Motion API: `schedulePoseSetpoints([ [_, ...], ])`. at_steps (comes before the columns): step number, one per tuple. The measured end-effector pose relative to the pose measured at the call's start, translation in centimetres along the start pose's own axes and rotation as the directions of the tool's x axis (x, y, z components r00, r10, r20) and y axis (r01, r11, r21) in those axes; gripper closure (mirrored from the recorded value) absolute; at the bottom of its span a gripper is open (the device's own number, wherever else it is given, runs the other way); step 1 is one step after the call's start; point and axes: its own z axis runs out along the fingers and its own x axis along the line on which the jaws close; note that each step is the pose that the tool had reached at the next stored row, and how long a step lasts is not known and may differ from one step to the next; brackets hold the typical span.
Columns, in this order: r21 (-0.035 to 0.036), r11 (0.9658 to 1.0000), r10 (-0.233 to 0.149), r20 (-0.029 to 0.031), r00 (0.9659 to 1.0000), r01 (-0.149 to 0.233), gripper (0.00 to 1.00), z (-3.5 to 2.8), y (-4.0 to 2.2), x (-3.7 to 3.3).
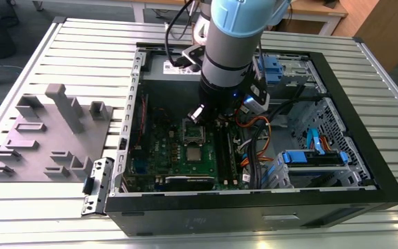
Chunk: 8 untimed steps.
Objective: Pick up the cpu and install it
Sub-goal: 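Close the cpu cover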
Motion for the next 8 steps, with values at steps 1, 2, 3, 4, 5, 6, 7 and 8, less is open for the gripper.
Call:
schedulePoseSetpoints([
  [1, -0.0001, 1.0, 0.0, 0.0017, 1.0, 0.0, 0.89, 0.01, 0.04, 0.04],
  [2, 0.0, 1.0, 0.0, 0.003, 1.0, 0.0, 0.89, 0.05, 0.06, 0.07],
  [3, 0.0004, 1.0, 0.0, 0.0037, 1.0, 0.0, 0.89, 0.11, 0.05, 0.07],
  [4, 0.001, 1.0, -0.001, 0.0039, 1.0, 0.001, 0.89, 0.17, 0.04, 0.07],
  [5, 0.0015, 1.0, -0.001, 0.004, 1.0, 0.001, 0.89, 0.24, 0.04, 0.08],
  [6, 0.0018, 1.0, 0.0, 0.0041, 1.0, 0.0, 0.89, 0.3, 0.03, 0.09],
  [7, 0.0019, 1.0, 0.0, 0.0041, 1.0, 0.0, 0.89, 0.35, 0.03, 0.09],
  [8, 0.0019, 1.0, -0.001, 0.0043, 1.0, 0.001, 0.89, 0.4, 0.02, 0.1],
])
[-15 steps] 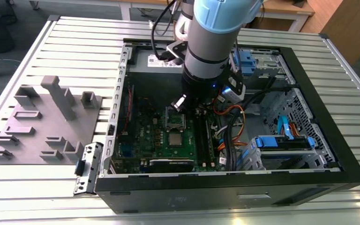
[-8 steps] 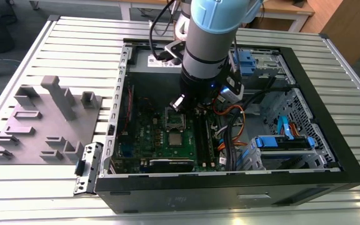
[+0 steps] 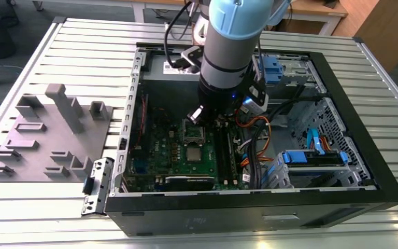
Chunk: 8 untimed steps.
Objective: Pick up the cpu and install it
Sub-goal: 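Close the cpu cover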
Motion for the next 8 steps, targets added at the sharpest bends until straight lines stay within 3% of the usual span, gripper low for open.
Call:
schedulePoseSetpoints([
  [8, -0.0001, 1.0, 0.0, 0.0007, 1.0, 0.0, 0.89, 0.04, 0.01, 0.0],
])
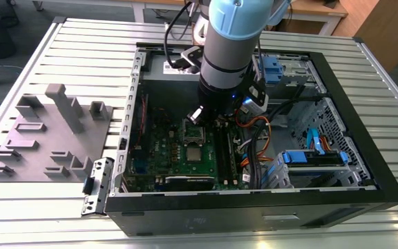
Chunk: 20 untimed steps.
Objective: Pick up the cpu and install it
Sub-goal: 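Close the cpu cover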
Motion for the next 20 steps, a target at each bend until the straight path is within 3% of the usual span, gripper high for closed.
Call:
schedulePoseSetpoints([
  [9, -0.0002, 1.0, 0.0, -0.0002, 1.0, 0.0, 0.89, -0.18, 0.03, 0.02],
  [13, -0.008, 1.0, 0.001, -0.0074, 1.0, -0.001, 0.89, -0.19, 0.02, 0.0],
  [20, -0.0092, 1.0, 0.001, -0.0085, 1.0, -0.001, 0.89, -0.19, 0.02, 0.0],
])
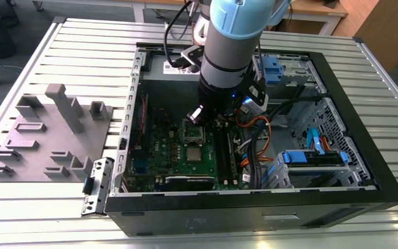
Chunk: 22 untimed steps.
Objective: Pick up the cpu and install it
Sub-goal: 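Close the cpu cover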
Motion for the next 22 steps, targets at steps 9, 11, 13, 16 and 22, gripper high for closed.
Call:
schedulePoseSetpoints([
  [9, -0.0001, 1.0, 0.0, 0.0002, 1.0, 0.0, 0.89, -0.56, 0.04, -0.01],
  [11, 0.0, 1.0, 0.0, 0.0001, 1.0, 0.0, 0.89, -0.7, 0.04, -0.01],
  [13, 0.0, 1.0, 0.0, 0.0001, 1.0, 0.0, 0.89, -0.81, 0.04, 0.0],
  [16, -0.0002, 1.0, 0.0, 0.0004, 1.0, 0.0, 0.89, -0.92, 0.01, 0.03],
  [22, 0.0, 1.0, 0.0, -0.0001, 1.0, 0.0, 0.89, -1.12, -0.1, 0.13],
])
